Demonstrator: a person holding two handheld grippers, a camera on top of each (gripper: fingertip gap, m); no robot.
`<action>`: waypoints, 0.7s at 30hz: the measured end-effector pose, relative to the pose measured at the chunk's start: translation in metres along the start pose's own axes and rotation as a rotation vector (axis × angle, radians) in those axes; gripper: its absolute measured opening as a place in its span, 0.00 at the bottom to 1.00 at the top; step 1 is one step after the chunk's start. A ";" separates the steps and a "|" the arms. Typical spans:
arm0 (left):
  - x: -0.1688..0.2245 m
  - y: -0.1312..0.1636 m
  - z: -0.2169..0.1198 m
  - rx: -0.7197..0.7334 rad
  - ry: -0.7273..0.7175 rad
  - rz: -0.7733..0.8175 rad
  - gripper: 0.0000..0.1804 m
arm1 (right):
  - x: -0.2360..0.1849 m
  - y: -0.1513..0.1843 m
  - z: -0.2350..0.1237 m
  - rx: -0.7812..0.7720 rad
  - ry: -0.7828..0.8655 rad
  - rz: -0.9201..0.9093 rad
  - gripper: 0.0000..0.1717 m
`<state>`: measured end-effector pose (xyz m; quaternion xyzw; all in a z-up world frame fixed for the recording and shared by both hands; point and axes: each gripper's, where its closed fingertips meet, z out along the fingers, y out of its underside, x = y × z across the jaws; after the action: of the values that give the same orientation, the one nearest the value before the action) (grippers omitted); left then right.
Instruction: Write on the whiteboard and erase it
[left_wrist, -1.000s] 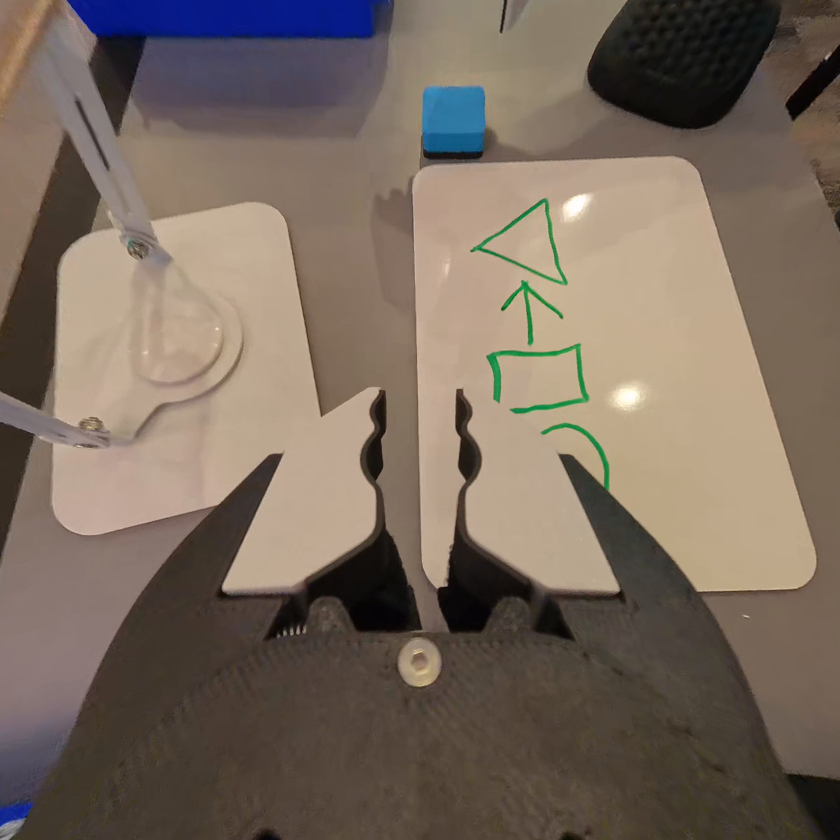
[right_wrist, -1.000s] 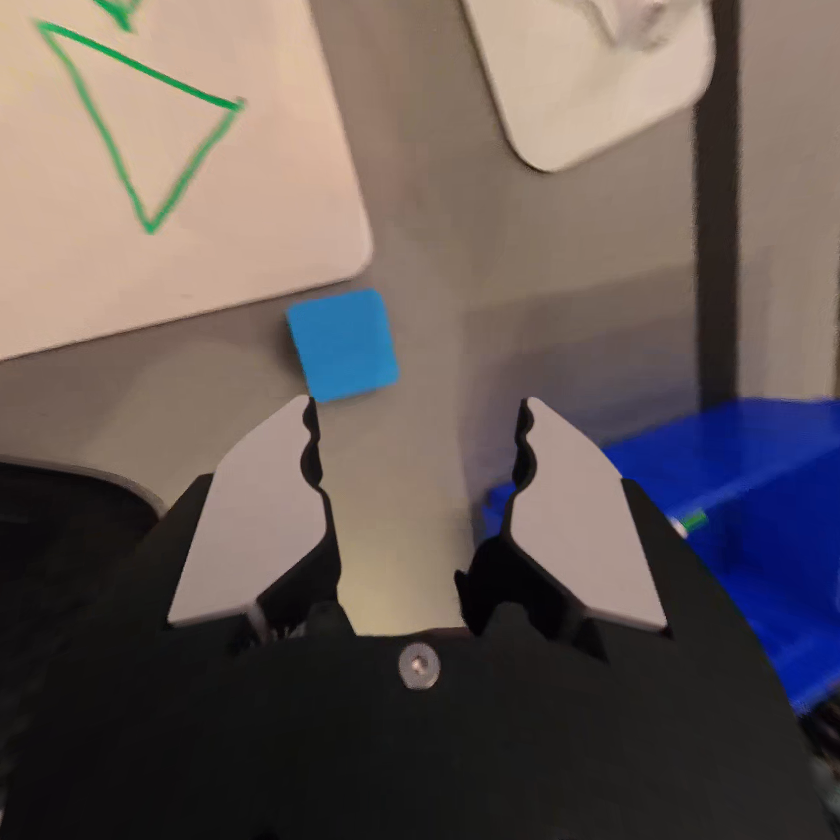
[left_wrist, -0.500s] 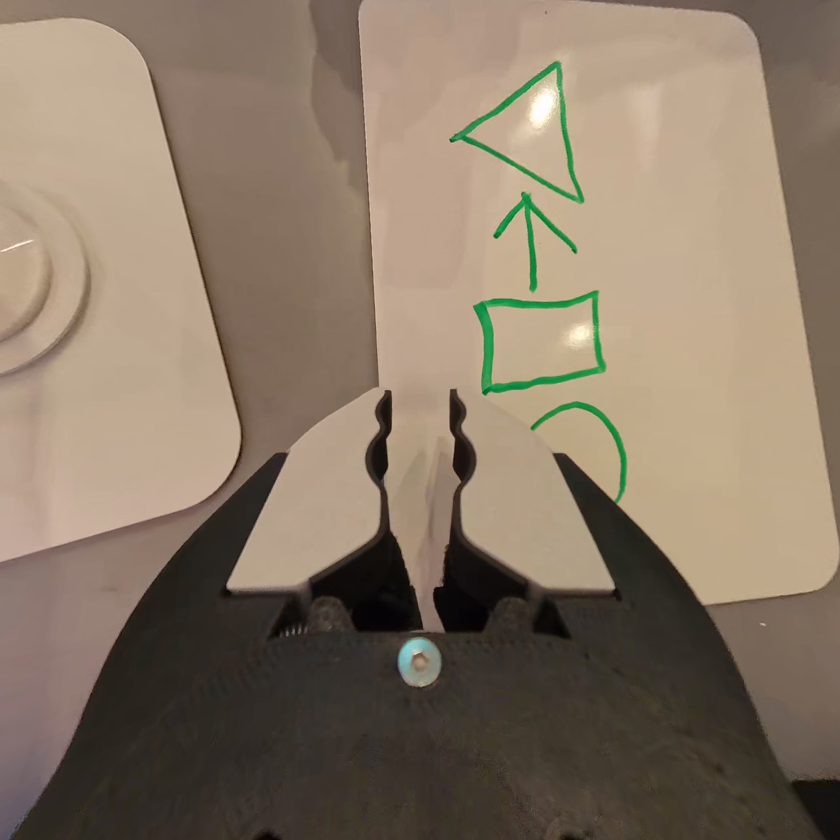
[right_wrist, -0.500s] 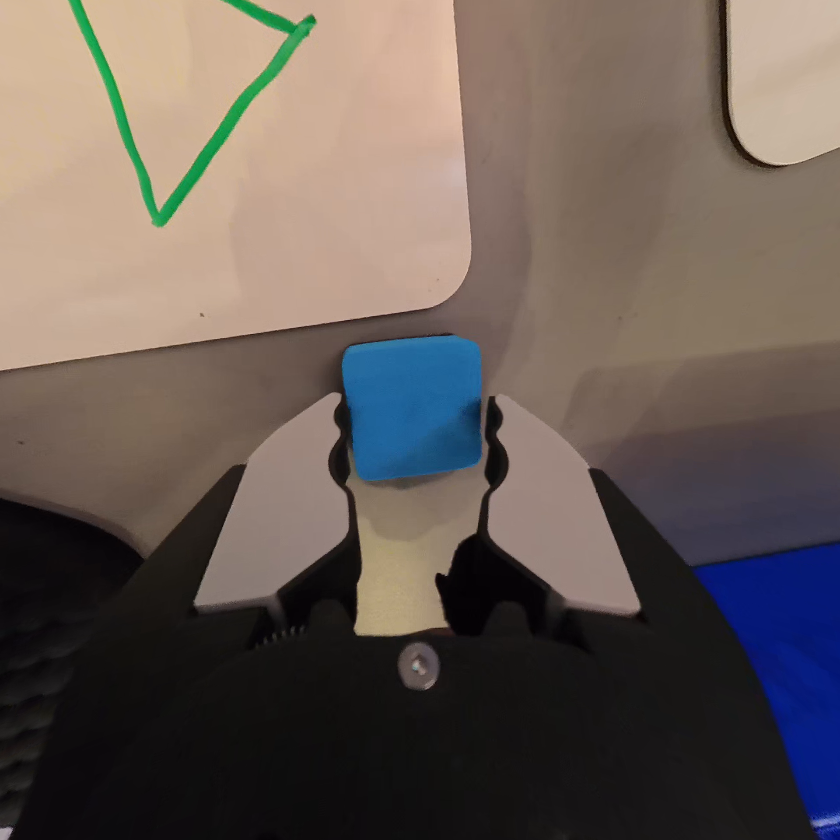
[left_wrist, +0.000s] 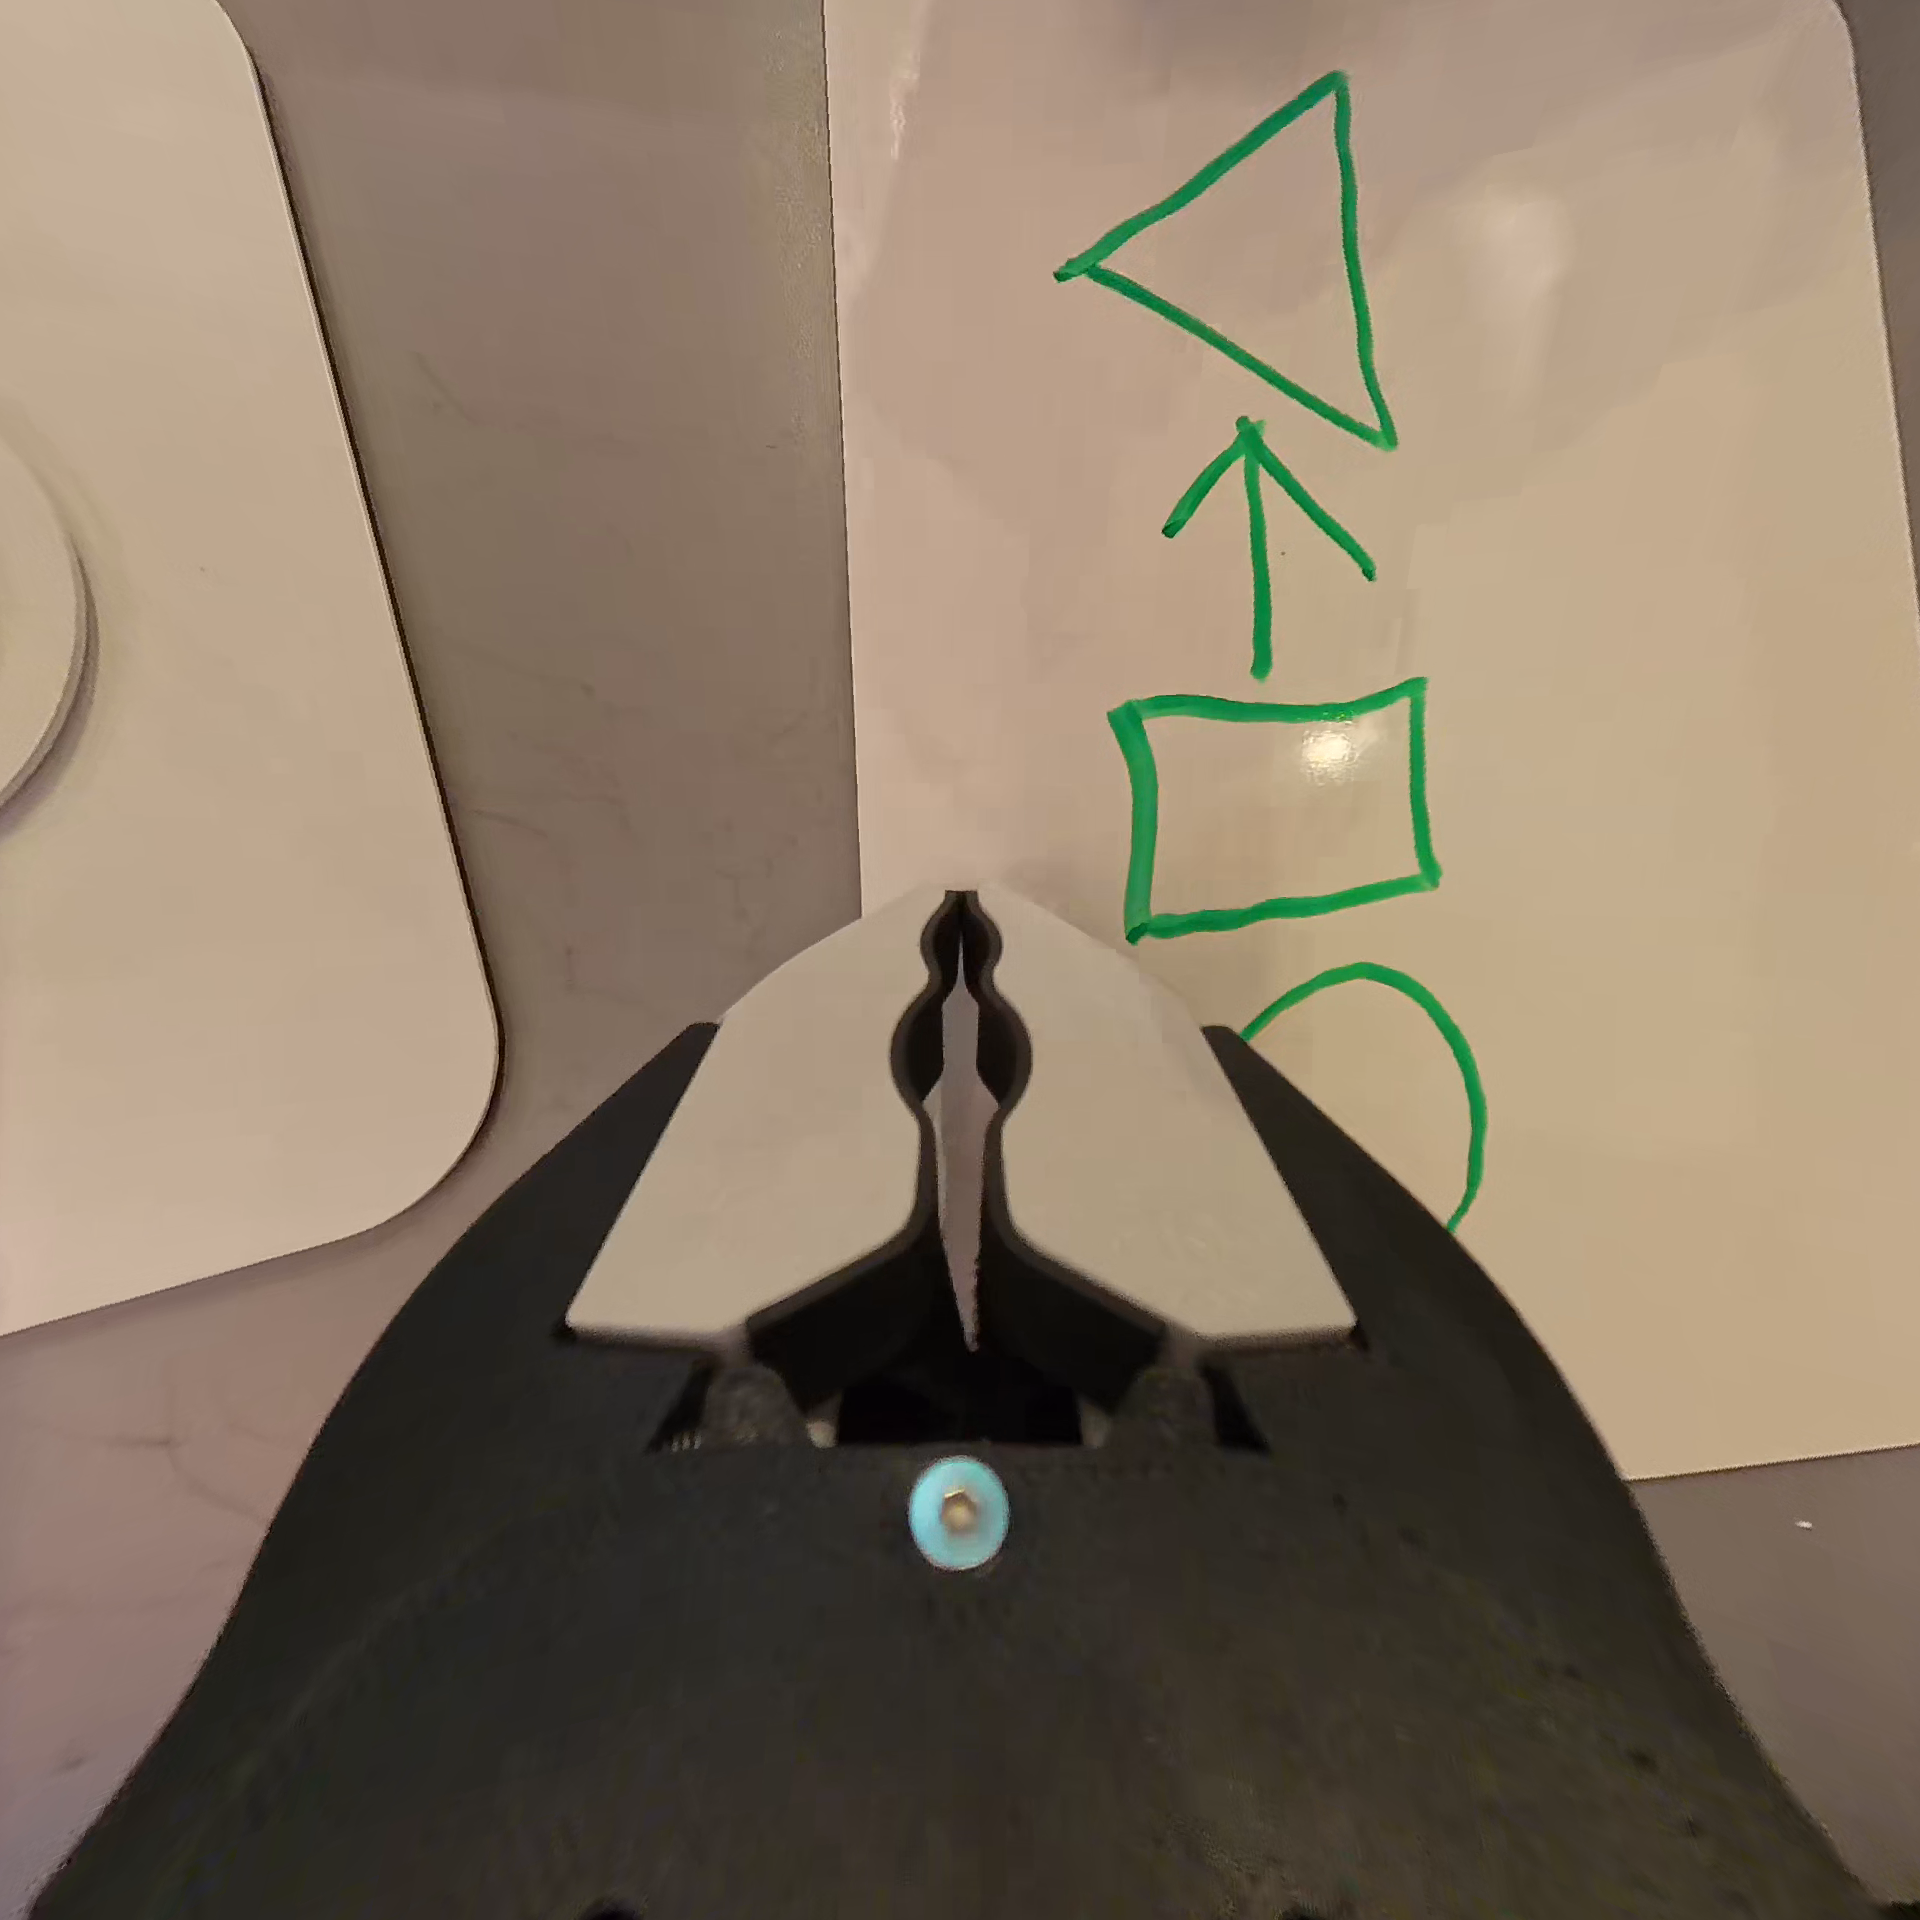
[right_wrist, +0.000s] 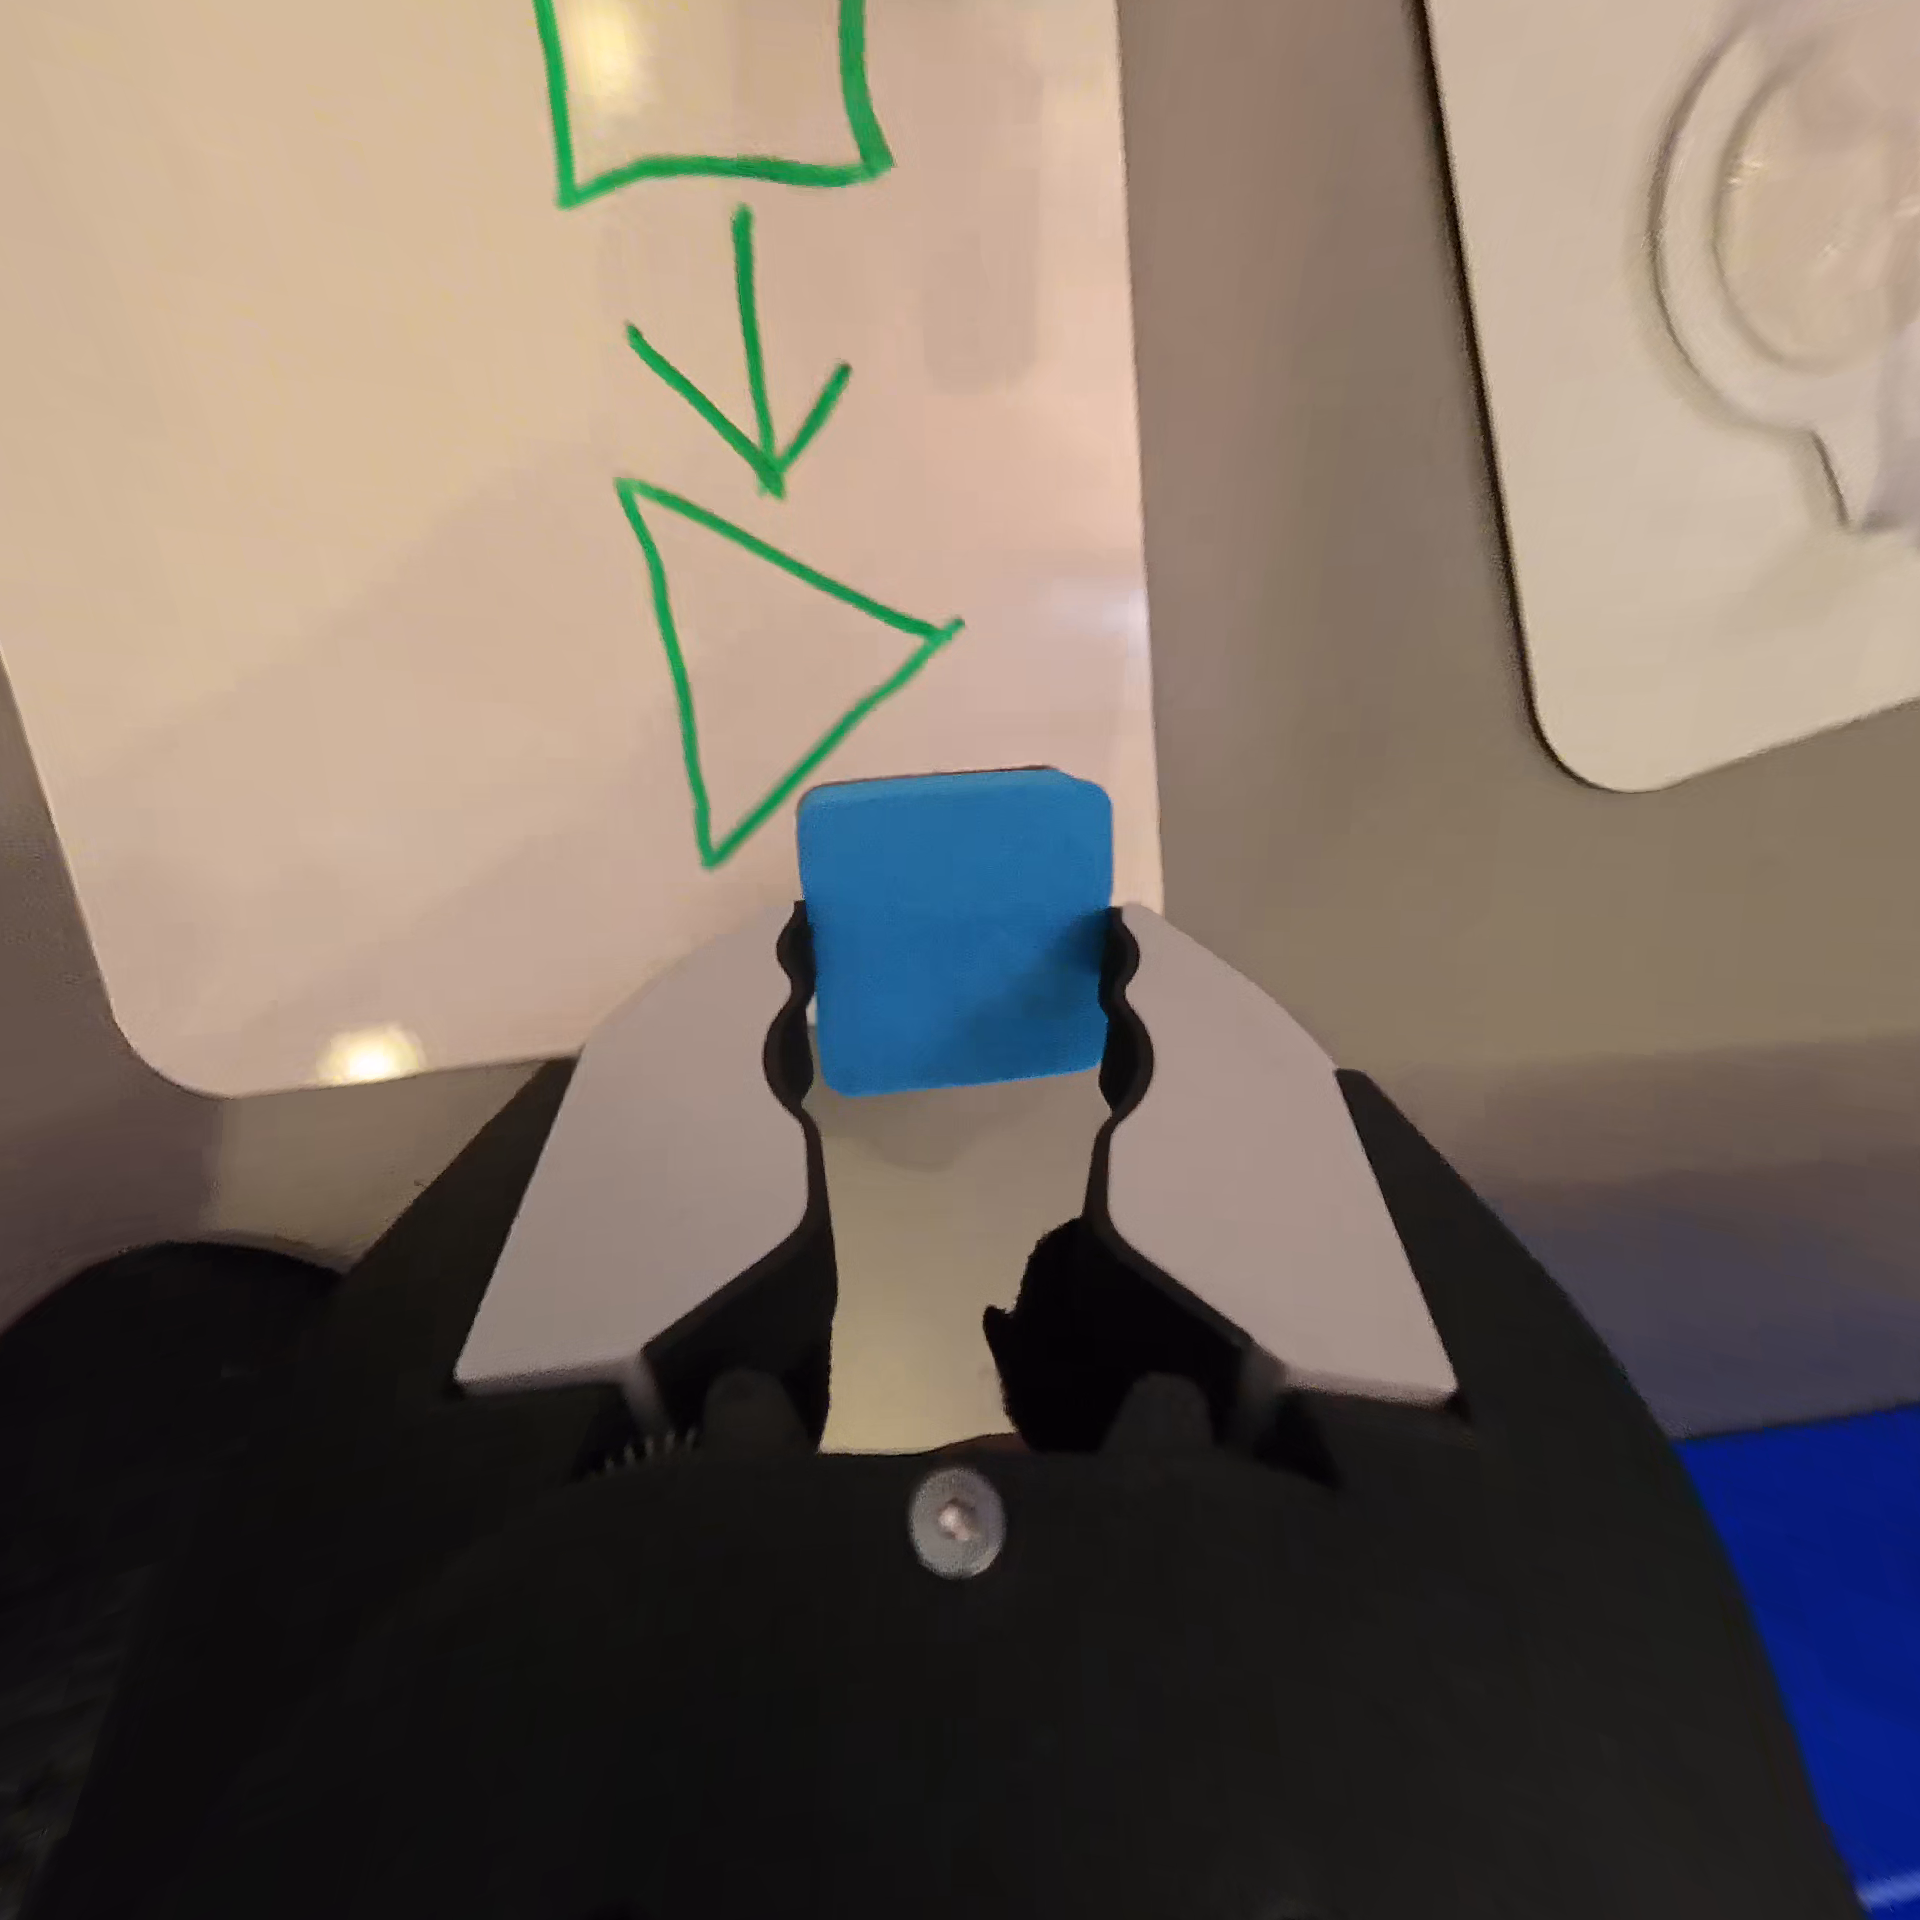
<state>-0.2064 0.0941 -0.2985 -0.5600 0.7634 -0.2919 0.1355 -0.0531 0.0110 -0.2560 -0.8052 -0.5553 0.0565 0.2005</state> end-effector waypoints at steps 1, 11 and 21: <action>0.000 0.000 0.000 0.002 -0.002 0.000 0.00 | -0.006 -0.002 0.005 -0.018 -0.018 -0.002 0.32; 0.000 0.001 0.000 -0.006 -0.003 -0.010 0.00 | -0.025 -0.007 0.026 -0.052 -0.058 -0.005 0.40; 0.000 0.001 0.000 -0.012 -0.012 -0.008 0.00 | -0.022 -0.005 0.031 -0.057 -0.039 -0.020 0.31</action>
<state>-0.2071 0.0939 -0.2987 -0.5658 0.7619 -0.2846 0.1357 -0.0754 0.0006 -0.2850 -0.8037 -0.5685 0.0542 0.1670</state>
